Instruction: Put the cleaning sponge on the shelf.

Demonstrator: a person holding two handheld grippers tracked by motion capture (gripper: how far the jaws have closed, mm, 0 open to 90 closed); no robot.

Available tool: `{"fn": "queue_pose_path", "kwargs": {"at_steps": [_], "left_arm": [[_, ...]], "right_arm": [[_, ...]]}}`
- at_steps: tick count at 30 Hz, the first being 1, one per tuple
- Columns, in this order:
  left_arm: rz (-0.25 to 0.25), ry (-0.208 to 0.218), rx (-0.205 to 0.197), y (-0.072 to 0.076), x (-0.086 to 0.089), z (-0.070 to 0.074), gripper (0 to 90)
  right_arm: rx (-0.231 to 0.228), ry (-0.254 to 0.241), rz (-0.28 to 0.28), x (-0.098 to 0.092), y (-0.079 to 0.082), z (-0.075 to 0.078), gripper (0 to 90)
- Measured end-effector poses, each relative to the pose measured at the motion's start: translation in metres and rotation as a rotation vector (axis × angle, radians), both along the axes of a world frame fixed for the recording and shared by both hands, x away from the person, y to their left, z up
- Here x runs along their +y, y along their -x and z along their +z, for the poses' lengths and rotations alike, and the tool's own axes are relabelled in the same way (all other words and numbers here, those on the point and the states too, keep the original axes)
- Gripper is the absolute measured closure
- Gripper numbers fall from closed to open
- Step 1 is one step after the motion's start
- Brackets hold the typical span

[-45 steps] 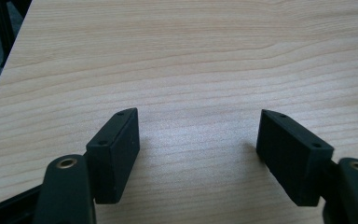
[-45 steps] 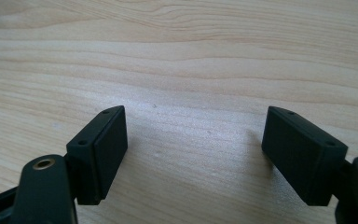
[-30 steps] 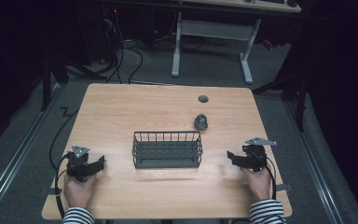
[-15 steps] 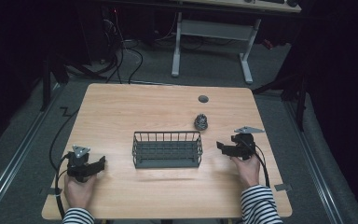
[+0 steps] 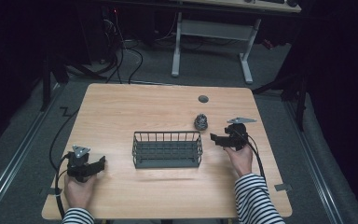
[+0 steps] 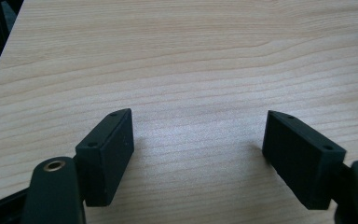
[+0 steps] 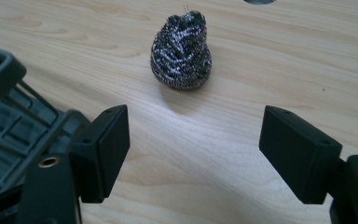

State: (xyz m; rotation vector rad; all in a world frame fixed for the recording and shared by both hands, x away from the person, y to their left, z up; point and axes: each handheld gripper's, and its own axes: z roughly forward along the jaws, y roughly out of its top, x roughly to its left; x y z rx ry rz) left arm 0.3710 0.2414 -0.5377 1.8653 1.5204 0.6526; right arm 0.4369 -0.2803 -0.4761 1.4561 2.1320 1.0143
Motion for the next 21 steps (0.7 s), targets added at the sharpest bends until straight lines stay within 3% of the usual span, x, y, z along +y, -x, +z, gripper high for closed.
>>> {"fn": "queue_pose_path", "kwargs": {"at_steps": [2,9,13,21], "left_arm": [[0.000,0.000,0.000,0.000,0.000,0.000,25.2],[-0.002,0.001,0.000,0.000,0.000,0.000,25.1],[-0.002,0.000,0.000,0.000,0.000,0.000,25.1],[-0.002,-0.002,0.000,0.000,0.000,0.000,25.0]], "right_arm": [[-0.007,-0.015,-0.004,0.002,-0.004,0.000,24.7],[0.020,0.006,0.006,0.018,-0.024,-0.001,24.2],[0.010,0.011,0.009,0.024,-0.031,-0.001,24.6],[0.052,0.010,0.021,0.037,-0.053,-0.004,22.9]]}}
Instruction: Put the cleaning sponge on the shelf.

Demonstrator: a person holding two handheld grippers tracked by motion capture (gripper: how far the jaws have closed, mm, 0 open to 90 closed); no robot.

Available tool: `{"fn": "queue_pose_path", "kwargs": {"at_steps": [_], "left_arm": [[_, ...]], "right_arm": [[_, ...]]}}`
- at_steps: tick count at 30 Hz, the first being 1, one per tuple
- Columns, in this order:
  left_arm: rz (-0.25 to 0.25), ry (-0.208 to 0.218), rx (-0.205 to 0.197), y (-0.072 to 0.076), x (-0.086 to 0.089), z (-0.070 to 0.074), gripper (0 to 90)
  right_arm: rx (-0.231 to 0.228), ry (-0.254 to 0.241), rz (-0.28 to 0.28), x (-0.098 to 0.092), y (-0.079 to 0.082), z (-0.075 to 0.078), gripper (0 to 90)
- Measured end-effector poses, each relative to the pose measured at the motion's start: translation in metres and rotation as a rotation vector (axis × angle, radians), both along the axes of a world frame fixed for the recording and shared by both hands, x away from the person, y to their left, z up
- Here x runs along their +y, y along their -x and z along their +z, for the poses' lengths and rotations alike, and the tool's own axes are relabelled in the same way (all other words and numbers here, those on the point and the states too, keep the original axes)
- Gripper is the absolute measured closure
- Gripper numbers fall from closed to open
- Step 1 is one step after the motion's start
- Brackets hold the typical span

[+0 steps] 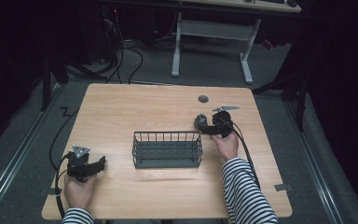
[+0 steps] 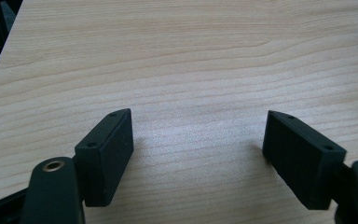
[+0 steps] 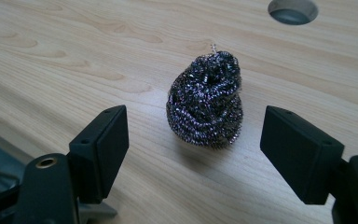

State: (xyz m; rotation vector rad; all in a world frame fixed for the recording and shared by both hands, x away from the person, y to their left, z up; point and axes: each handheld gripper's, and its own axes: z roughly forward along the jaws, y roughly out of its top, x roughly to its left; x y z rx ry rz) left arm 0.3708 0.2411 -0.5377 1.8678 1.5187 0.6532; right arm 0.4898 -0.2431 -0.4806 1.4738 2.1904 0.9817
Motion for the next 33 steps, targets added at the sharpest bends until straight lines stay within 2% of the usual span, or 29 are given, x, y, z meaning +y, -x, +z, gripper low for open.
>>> {"fn": "queue_pose_path", "kwargs": {"at_steps": [2,7,10,17,21,25,33], "left_arm": [[0.000,-0.001,0.000,0.000,0.000,0.000,25.0],[0.000,-0.001,0.001,0.000,0.000,0.000,25.0],[-0.001,-0.002,0.001,0.000,0.000,0.000,25.0],[-0.002,0.000,0.001,0.000,0.000,0.000,25.0],[-0.003,-0.001,0.001,0.000,0.000,0.000,24.8],[-0.004,-0.001,0.001,0.000,0.000,0.000,24.7],[-0.005,-0.001,0.001,0.000,0.000,0.000,24.7]], "right_arm": [[0.012,0.012,-0.005,0.004,-0.008,-0.003,22.6],[0.023,0.007,-0.020,0.009,-0.015,-0.004,22.2],[0.019,0.014,-0.021,0.013,-0.022,-0.005,21.9],[0.046,0.012,-0.039,0.016,-0.028,-0.013,22.2],[0.053,0.021,-0.052,0.017,-0.030,-0.019,25.3],[0.079,0.019,-0.060,0.015,-0.032,-0.024,35.1],[0.077,0.007,-0.058,0.010,-0.030,-0.027,39.5]]}}
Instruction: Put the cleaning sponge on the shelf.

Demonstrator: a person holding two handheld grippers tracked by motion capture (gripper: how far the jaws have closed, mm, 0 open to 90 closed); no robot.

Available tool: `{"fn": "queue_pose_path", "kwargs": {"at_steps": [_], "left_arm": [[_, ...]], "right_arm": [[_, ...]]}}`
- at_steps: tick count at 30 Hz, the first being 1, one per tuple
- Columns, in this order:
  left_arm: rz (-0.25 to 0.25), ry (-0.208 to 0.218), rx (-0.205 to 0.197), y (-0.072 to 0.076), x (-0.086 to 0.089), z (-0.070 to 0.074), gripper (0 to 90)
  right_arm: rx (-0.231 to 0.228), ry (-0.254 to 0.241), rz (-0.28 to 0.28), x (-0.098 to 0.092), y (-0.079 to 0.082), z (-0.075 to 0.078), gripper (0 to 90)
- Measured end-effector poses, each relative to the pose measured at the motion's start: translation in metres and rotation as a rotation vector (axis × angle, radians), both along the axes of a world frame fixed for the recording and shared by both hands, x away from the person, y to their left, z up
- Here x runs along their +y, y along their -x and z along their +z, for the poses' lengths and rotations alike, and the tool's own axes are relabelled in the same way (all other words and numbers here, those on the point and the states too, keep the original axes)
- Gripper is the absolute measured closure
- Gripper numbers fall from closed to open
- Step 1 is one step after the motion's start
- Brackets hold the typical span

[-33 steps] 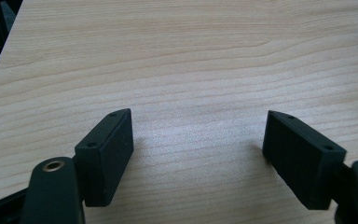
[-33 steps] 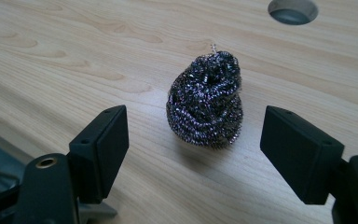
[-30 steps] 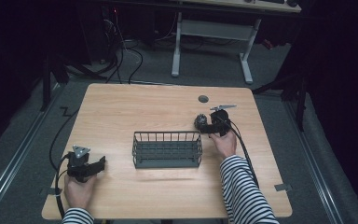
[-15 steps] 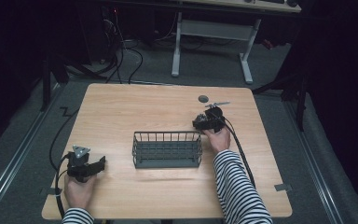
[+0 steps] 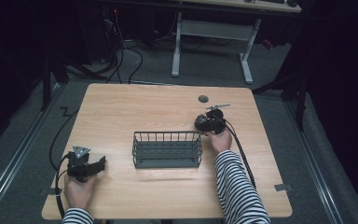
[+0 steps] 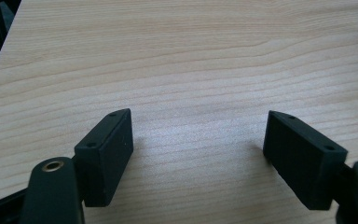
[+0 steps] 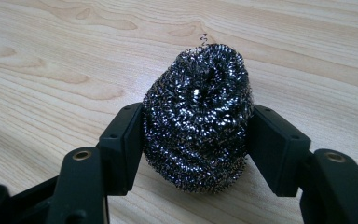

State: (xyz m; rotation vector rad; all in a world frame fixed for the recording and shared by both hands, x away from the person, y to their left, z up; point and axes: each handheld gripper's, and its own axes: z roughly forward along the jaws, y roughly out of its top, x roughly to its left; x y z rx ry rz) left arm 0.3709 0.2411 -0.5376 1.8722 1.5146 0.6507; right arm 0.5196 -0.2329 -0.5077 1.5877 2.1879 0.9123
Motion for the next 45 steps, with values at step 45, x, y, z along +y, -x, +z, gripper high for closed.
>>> {"fn": "queue_pose_path", "kwargs": {"at_steps": [45], "left_arm": [[-0.001,0.001,0.000,0.000,0.000,0.000,24.5]], "right_arm": [[-0.211,-0.136,0.244,-0.008,0.095,0.114,40.9]]}}
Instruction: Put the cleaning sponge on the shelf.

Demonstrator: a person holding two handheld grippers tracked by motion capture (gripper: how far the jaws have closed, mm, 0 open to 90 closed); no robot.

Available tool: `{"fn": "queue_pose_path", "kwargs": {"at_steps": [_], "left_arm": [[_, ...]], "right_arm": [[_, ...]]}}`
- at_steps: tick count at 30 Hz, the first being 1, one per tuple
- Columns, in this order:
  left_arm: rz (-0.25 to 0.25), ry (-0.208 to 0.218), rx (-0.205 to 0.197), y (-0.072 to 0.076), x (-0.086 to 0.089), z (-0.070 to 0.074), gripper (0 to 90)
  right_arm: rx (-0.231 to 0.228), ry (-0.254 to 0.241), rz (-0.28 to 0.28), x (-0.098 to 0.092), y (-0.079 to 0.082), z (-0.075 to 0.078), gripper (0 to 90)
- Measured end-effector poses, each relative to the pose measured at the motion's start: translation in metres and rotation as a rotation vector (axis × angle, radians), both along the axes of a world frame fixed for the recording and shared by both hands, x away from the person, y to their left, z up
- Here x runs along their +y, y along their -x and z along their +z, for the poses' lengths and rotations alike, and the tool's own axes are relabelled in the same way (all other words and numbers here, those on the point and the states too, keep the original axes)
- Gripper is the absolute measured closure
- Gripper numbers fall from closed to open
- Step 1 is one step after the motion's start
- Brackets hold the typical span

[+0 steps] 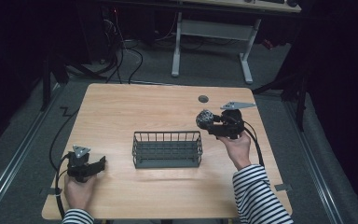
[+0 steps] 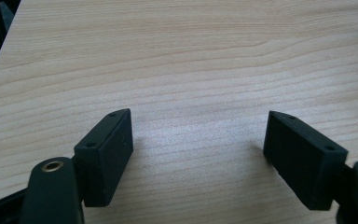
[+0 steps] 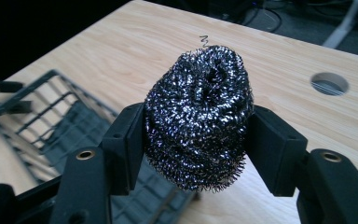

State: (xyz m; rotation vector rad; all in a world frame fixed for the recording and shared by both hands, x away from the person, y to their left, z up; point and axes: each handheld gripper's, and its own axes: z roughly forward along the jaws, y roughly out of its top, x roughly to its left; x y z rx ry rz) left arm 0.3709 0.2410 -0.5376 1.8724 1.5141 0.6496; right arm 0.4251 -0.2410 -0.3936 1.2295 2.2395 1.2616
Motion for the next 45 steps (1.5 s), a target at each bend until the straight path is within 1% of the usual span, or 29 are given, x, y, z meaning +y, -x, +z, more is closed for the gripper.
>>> {"fn": "queue_pose_path", "kwargs": {"at_steps": [3,7,10,12,14,16,17,18,22,26,29,31,37,45], "left_arm": [[0.000,0.000,0.000,0.000,0.000,0.000,24.5],[-0.001,0.000,0.000,0.000,0.000,0.000,24.5],[-0.001,0.000,0.000,0.000,0.000,0.000,24.5],[-0.001,0.000,0.000,0.000,0.000,0.000,24.5],[-0.001,0.000,0.000,0.000,0.000,0.000,24.5],[0.000,0.000,0.000,0.000,0.000,0.000,24.6],[0.000,0.000,0.000,0.000,0.000,0.000,24.6],[0.000,0.000,0.000,0.000,0.000,0.000,24.6],[0.000,0.000,0.001,0.000,0.000,0.000,24.6],[0.000,0.000,0.000,0.000,0.000,0.000,24.6],[0.001,0.001,0.000,0.000,0.000,0.000,24.7],[0.001,0.001,0.000,0.000,0.000,0.000,24.7],[0.001,0.002,0.000,0.000,0.000,0.000,24.8],[0.000,0.002,0.001,0.000,0.000,0.000,24.9]], "right_arm": [[-0.003,-0.009,0.039,0.007,0.009,0.004,40.9],[-0.002,0.011,0.081,0.017,0.018,0.005,40.8],[0.008,0.001,0.109,0.024,0.024,0.005,40.7],[0.000,0.003,0.125,0.029,0.028,0.002,40.6],[0.014,0.018,0.139,0.034,0.032,-0.001,40.5],[0.009,0.041,0.144,0.038,0.035,-0.004,40.6],[0.014,0.037,0.148,0.039,0.036,-0.006,40.6],[0.020,0.036,0.155,0.040,0.036,-0.008,40.6],[0.033,0.067,0.170,0.047,0.037,-0.013,40.6],[0.026,0.094,0.188,0.056,0.038,-0.017,40.5],[0.030,0.131,0.195,0.064,0.038,-0.023,40.4],[0.036,0.147,0.201,0.069,0.037,-0.027,40.4],[0.055,0.167,0.220,0.079,0.033,-0.035,40.4],[0.064,0.189,0.205,0.087,0.029,-0.040,39.9]]}}
